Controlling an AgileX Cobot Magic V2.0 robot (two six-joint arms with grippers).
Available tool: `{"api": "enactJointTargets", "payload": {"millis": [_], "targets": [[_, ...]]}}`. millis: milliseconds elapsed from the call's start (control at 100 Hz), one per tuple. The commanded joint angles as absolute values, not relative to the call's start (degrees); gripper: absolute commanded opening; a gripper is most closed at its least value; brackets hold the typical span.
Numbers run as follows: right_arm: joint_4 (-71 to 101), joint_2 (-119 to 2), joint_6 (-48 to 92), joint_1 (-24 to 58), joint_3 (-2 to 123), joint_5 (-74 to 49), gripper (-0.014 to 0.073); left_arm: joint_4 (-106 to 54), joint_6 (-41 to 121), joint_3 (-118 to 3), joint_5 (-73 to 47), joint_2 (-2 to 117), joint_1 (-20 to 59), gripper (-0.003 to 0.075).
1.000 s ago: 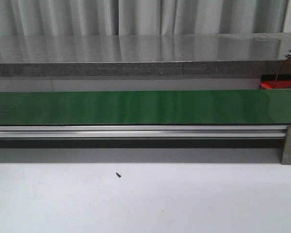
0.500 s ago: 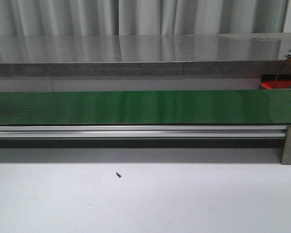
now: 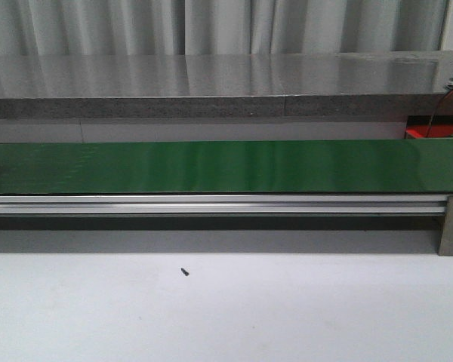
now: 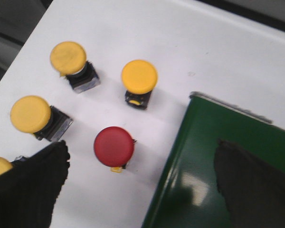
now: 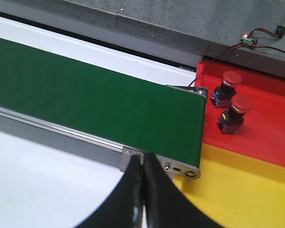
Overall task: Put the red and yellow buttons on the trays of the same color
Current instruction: 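Open the left gripper and lift away from the button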
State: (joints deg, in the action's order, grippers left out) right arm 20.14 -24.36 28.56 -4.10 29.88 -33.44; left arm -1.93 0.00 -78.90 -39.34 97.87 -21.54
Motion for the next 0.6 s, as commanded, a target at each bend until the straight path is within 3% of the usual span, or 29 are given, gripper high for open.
{"api": "enactJointTargets", "payload": {"millis": [0,590], "targets": [[21.13,-24.53,28.54,-4.01,31.37,-29.29,-0.0097,-1.76,-0.39,-80.72,-37.07,97.58,-22.72,0.0609],[21.13,-24.53,28.54,-4.01,31.37,-29.29,-0.0097,-1.66,-0.39,-80.72,-32.90,108.68,-23.94,0.0609]]}}
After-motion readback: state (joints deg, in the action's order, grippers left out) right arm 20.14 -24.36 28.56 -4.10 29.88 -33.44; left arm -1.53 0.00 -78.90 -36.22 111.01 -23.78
